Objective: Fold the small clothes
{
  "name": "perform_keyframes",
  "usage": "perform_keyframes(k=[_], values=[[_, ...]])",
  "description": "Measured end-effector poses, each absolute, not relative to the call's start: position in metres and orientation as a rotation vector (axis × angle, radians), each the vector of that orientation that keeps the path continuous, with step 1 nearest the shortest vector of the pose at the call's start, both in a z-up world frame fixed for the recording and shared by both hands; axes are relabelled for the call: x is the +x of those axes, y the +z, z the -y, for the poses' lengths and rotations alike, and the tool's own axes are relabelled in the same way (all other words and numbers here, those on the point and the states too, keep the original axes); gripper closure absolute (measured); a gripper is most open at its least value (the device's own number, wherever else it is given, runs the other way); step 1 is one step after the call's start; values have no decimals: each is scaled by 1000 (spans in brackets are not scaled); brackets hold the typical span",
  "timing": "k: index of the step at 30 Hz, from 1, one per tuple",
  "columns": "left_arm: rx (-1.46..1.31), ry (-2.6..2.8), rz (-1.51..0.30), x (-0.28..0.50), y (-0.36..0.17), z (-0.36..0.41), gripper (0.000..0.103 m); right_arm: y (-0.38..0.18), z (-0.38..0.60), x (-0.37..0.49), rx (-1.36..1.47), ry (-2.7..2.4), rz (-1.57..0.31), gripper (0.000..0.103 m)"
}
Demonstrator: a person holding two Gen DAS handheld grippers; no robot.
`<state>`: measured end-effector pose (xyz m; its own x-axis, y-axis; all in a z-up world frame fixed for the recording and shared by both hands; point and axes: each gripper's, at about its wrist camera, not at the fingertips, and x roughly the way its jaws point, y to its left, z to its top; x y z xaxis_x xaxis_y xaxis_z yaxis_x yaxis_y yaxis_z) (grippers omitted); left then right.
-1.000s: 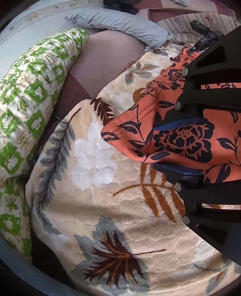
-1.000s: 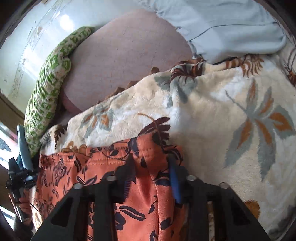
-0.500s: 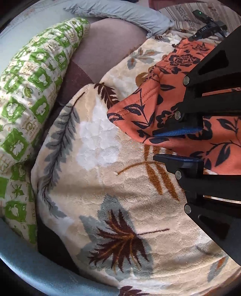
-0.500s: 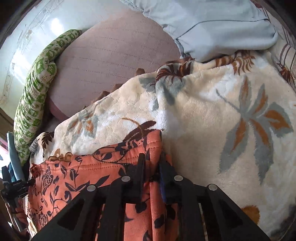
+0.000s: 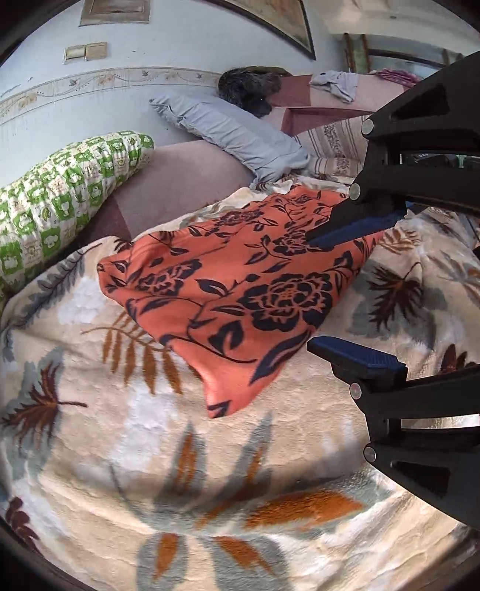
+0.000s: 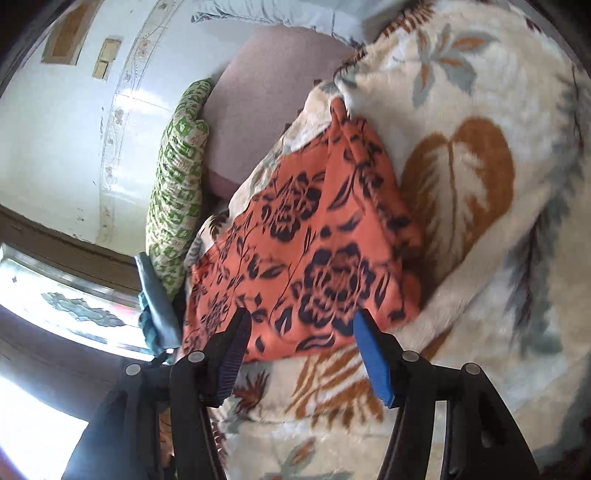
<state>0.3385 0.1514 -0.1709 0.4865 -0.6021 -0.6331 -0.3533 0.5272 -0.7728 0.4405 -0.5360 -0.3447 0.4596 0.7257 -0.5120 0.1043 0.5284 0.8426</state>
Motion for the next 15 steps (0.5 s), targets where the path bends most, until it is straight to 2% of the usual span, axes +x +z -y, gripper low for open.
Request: perform_keyframes(k=[6,9,10,11,12,13,15], values=[[-1072,-122,-1173,353,-197,-148,54,-382,525,447,1180,356,-1074,41],[-1065,-56,-1192,371,-207,-150,54,-391,524,454,1251,276,-1019,43],[-1074,-43,-1184,374,-209,-149,58,-390,523,456,1262,267,-984,42],[-1066,-23,-1182,380,-207,-145,65,-388,522,459,1243,259,-966,49],[-1050,-13,-1188,385,-205,-140,78,-387,522,463,1232,271,-956,78],[-1040,-15,-1194,387,-201,-137,83,-384,526,468,1235,300,-940,95],[-1025,-41,-1157,383,-183,-131,87,-361,539,474,1178,336,-881,94]])
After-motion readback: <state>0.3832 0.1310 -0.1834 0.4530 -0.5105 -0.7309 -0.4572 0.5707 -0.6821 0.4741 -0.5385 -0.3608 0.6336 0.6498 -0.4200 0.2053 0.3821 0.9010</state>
